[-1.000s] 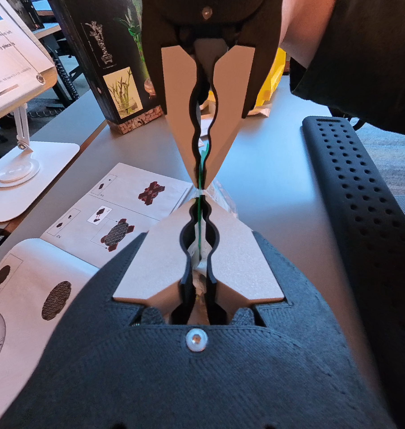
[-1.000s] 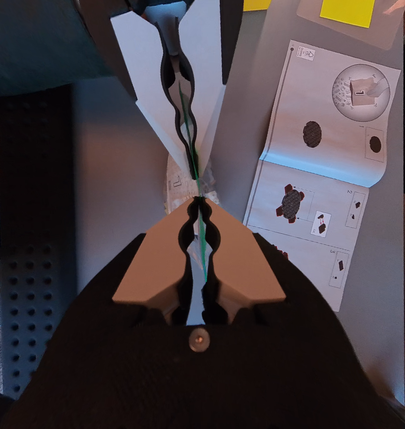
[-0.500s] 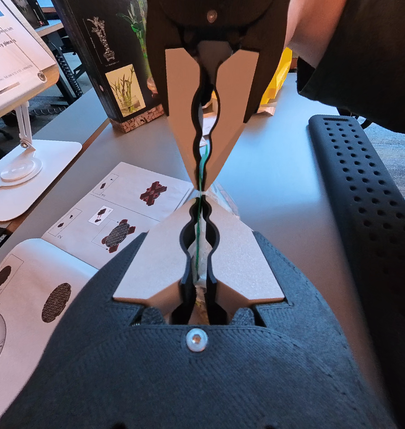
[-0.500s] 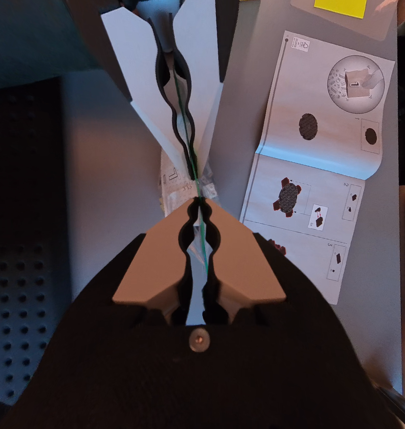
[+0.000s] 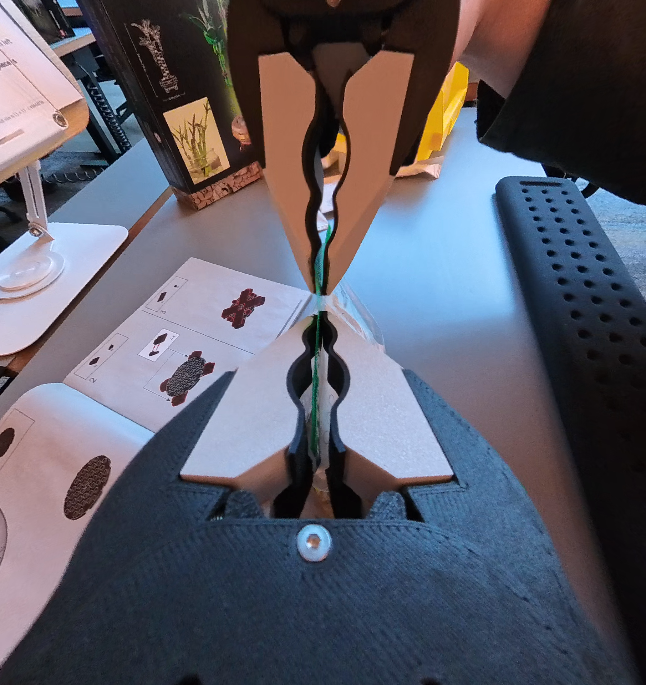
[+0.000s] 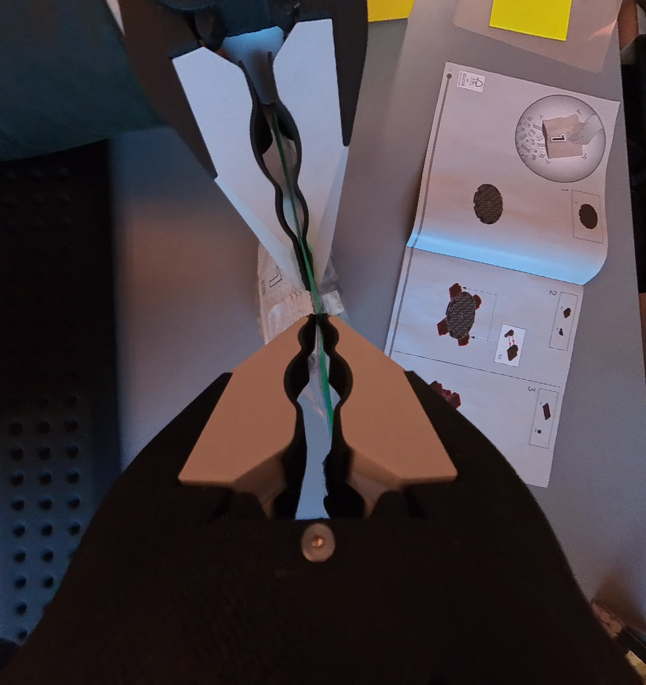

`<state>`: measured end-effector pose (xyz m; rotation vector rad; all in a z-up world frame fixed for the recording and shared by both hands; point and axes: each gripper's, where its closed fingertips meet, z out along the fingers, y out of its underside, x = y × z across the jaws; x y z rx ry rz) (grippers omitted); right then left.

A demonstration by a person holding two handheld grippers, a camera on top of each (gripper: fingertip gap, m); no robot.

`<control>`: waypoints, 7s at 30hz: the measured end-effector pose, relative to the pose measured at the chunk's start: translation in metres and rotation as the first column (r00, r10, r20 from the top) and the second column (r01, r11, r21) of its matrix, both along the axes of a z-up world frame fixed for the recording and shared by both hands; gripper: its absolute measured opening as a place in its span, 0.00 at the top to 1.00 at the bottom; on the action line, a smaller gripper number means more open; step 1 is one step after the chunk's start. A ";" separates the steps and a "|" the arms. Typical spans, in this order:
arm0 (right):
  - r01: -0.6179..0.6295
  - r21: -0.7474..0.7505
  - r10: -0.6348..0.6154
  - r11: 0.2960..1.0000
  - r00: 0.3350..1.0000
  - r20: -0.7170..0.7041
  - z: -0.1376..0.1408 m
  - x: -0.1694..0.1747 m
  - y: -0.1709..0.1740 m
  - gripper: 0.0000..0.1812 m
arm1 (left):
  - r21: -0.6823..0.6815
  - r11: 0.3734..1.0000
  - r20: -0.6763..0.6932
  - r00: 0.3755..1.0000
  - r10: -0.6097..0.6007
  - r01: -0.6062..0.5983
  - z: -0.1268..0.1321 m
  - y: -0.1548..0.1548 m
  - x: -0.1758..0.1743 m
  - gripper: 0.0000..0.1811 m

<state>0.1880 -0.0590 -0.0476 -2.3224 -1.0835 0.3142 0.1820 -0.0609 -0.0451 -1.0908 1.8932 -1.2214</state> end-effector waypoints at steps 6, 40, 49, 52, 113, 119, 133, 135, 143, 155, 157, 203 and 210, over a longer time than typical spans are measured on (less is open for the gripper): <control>-0.018 0.005 0.018 1.000 1.000 0.020 0.001 0.000 -0.002 1.00 | -0.029 0.999 0.017 1.000 0.023 -0.023 0.003 0.001 0.004 0.97; 0.006 0.006 -0.006 1.000 1.000 -0.012 -0.005 0.007 -0.007 1.00 | -0.035 0.999 0.011 1.000 0.019 -0.018 -0.001 -0.009 0.014 1.00; 0.012 0.006 -0.012 1.000 1.000 -0.015 -0.008 0.013 -0.012 1.00 | -0.041 0.999 0.007 1.000 0.006 -0.006 -0.001 -0.010 0.012 1.00; 0.009 0.011 -0.009 1.000 1.000 -0.016 -0.008 0.013 -0.012 1.00 | -0.039 0.999 0.017 1.000 0.018 -0.017 0.000 -0.010 0.014 1.00; 0.184 0.087 -0.177 0.979 0.980 -0.090 -0.006 0.071 -0.060 1.00 | -0.025 0.999 -0.012 1.000 -0.027 0.026 -0.001 -0.005 0.001 1.00; 0.250 0.171 -0.169 0.953 0.908 -0.384 -0.003 0.052 -0.041 0.84 | -0.024 0.999 -0.001 1.000 -0.031 0.031 -0.001 -0.007 0.001 1.00; 0.210 0.273 -0.040 0.939 0.853 -0.520 -0.003 0.026 -0.026 1.00 | -0.035 0.999 0.051 0.998 0.042 -0.040 0.013 0.001 0.005 0.91; 0.208 0.294 -0.030 0.933 0.860 -0.510 -0.002 0.025 -0.027 1.00 | -0.032 0.999 0.101 0.995 0.019 -0.016 0.032 -0.006 0.003 0.91; 0.195 0.346 -0.002 0.918 0.874 -0.486 0.002 0.027 -0.037 1.00 | 0.351 0.933 -0.155 0.988 -0.024 0.078 0.011 -0.029 0.026 0.90; 0.179 0.411 0.024 0.894 0.897 -0.442 0.004 0.033 -0.047 1.00 | 0.445 0.847 -0.412 0.906 -0.094 0.290 -0.014 -0.050 0.044 1.00; 0.177 0.412 0.031 0.894 0.893 -0.449 0.005 0.033 -0.049 1.00 | 0.434 0.848 -0.430 0.897 -0.103 0.306 -0.014 -0.051 0.044 1.00; 0.219 0.351 0.033 0.911 0.807 -0.589 0.008 0.036 -0.049 1.00 | 0.308 0.908 -0.396 0.906 -0.149 0.284 -0.005 -0.056 0.047 1.00; 0.196 0.368 0.043 0.909 0.833 -0.551 0.009 0.040 -0.055 1.00 | 0.281 0.917 -0.387 0.908 -0.161 0.282 -0.003 -0.061 0.051 1.00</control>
